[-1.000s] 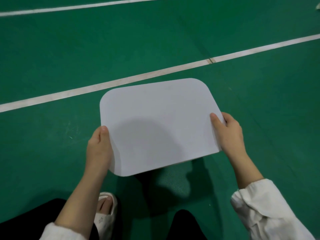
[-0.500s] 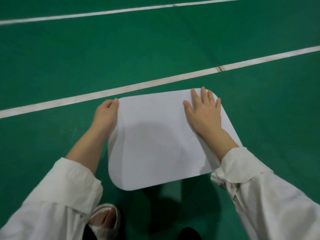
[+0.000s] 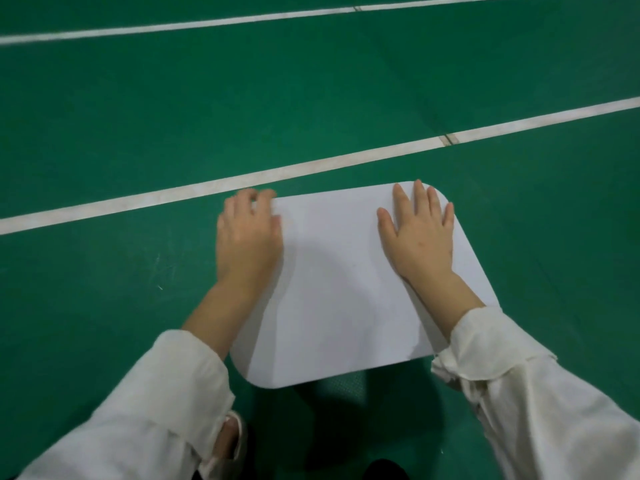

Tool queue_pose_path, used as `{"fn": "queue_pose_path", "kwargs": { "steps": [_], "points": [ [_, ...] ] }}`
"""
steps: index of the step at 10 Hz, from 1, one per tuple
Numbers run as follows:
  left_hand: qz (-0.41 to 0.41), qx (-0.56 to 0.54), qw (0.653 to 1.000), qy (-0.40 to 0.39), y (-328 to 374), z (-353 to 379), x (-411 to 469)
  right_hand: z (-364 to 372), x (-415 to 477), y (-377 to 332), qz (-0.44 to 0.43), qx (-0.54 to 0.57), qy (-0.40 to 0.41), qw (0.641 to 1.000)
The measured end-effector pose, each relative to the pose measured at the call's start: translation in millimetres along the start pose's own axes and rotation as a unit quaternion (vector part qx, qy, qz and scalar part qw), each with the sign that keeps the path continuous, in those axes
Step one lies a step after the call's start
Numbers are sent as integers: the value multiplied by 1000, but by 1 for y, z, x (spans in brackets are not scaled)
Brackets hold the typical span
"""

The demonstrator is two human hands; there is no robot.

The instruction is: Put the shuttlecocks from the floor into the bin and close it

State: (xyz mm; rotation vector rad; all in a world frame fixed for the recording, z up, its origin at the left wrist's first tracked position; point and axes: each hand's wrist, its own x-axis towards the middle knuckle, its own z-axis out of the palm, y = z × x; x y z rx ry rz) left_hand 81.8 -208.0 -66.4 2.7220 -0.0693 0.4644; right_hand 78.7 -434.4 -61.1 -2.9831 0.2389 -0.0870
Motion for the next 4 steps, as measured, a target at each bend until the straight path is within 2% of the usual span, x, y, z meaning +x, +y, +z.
{"fn": "queue_pose_path", "kwargs": {
  "steps": [1, 3, 4],
  "points": [
    [111, 17, 993, -30, 2, 3, -3, -3, 0, -3, -1, 10, 7, 1000],
    [103, 28, 990, -96, 2, -4, 2, -17, 4, -14, -4, -19, -24, 1000],
    [98, 24, 979, -178, 5, -16, 8, -45, 14, -19, -8, 5, -75, 997]
  ]
}}
